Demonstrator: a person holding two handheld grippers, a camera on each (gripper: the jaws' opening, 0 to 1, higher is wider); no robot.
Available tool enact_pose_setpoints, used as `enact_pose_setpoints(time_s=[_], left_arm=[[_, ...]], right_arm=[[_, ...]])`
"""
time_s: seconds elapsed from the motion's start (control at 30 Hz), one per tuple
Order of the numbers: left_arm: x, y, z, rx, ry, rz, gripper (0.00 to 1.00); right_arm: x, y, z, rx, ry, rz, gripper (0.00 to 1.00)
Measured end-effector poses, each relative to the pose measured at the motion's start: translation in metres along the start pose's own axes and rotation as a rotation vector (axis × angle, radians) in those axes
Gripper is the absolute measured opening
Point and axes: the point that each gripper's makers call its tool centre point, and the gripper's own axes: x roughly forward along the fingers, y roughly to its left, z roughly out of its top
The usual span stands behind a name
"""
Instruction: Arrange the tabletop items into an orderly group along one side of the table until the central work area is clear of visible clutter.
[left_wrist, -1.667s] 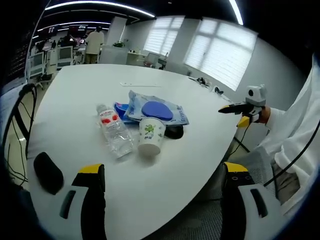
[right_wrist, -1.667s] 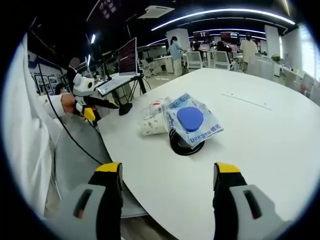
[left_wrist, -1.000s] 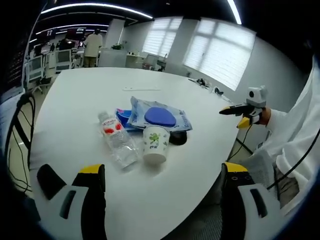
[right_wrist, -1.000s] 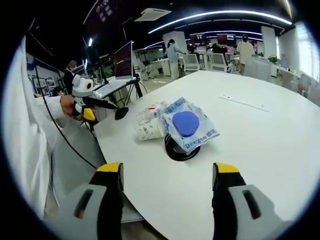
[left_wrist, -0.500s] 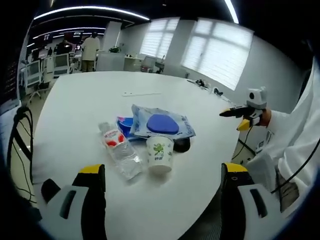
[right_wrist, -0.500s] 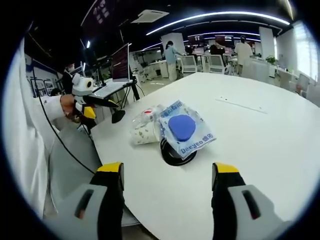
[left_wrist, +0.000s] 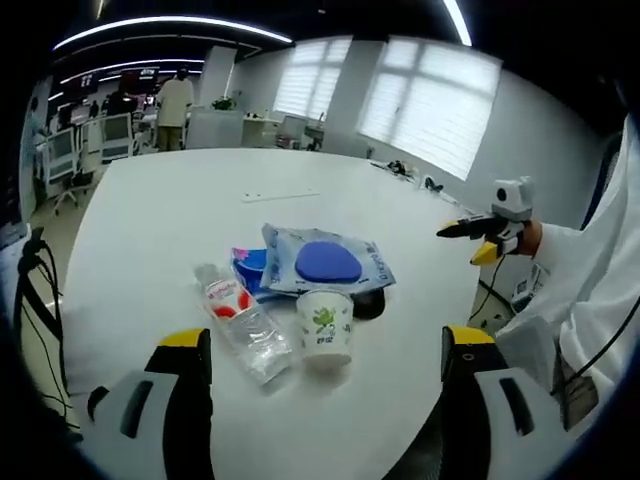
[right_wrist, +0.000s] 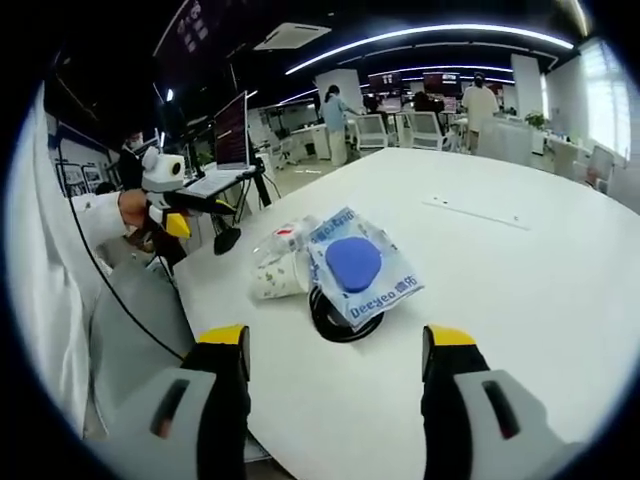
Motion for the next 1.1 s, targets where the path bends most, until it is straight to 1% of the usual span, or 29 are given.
enact_pose_setpoints(time_s=[0.4, 0.83, 1.1], left_arm=[[0.018, 0.007, 0.017, 0.021, -0.007, -0.021, 0.97], [0.039, 0.017, 0.028, 0.038, -0.008, -0.047, 0.97], [0.051, 0.021, 0.033, 0.037, -0.010, -0.059, 0.96]], right_arm=[[0.013, -0.010, 0.007, 0.016, -0.016, -0.025, 0.67], [0.026, -0.022, 0.013, 0.039, -0.033, -0.053, 0.65], [0.038, -0.031, 0.013, 0.052, -0.029, -0.076, 0.64]])
